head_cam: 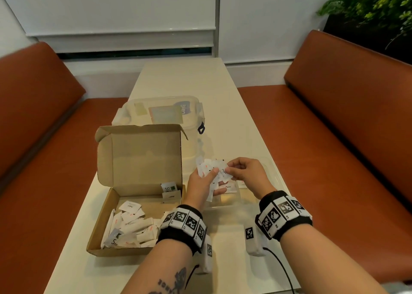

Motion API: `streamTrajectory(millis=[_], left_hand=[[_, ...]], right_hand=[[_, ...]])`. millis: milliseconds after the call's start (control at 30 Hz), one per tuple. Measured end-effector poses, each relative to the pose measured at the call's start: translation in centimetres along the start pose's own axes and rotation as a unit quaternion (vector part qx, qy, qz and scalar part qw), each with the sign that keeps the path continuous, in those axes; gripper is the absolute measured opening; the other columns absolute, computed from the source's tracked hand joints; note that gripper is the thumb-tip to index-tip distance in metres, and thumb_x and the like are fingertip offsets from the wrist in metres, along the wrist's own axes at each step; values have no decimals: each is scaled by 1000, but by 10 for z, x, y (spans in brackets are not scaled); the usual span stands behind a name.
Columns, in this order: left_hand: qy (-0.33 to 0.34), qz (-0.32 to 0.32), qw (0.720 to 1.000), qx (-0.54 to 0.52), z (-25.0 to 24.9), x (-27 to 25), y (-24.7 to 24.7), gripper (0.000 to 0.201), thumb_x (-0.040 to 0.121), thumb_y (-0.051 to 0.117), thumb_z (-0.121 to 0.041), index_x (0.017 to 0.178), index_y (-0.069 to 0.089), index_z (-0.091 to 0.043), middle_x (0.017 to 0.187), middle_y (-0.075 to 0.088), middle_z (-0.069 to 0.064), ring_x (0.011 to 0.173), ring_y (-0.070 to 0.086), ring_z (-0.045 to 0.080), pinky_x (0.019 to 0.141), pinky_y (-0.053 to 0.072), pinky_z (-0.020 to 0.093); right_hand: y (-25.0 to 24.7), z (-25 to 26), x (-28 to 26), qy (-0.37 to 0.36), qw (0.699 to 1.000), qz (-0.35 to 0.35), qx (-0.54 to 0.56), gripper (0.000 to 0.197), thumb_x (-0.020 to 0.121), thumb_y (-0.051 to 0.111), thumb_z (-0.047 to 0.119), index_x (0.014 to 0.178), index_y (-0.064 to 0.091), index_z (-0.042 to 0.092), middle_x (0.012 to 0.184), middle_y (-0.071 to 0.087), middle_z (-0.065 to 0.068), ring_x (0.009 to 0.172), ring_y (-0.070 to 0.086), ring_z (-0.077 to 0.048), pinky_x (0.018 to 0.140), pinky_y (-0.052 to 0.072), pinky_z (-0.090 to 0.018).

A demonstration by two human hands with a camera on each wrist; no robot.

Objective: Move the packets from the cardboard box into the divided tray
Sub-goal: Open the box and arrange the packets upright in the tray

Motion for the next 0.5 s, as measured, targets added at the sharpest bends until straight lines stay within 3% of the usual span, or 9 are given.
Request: streamTrajectory(millis=[133,200,367,500], left_hand=[[28,-67,997,-22,-2,3,-11,25,91,60,-9,115,57,-4,104,66,15,86,69,30,55,58,32],[39,-100,993,-45,-4,5,-19,26,92,59,-8,116,57,-1,101,66,15,84,69,28,52,57,29],[35,-122,991,-34,-2,8,-25,30,93,58,-10,121,55,-1,111,64,19,94,66,33,51,57,27],[35,-123,992,-18,-1,10,-25,30,93,58,-10,122,54,-2,111,64,19,95,66,34,51,56,26]], right_hand=[[-12,-1,6,-3,999,-40,-27,9,81,71,5,90,69,4,77,69,-9,65,63,-15,63,54,-21],[-18,-2,8,-16,990,-61,-128,6,80,72,9,87,71,9,75,69,-5,66,62,-12,67,50,-21],[5,-17,8,-19,930,55,-362,9,83,69,15,90,74,14,87,72,-1,76,58,-9,73,43,-21],[15,-16,8,-51,896,56,-437,12,86,66,20,93,75,18,93,72,0,87,55,-11,72,34,-19]])
Point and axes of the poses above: each hand's wrist, its own x-axis towards the middle knuckle, its own y-axis out of the palm, z = x × y, the point moved 7 cm from there along x, towards the middle knuckle
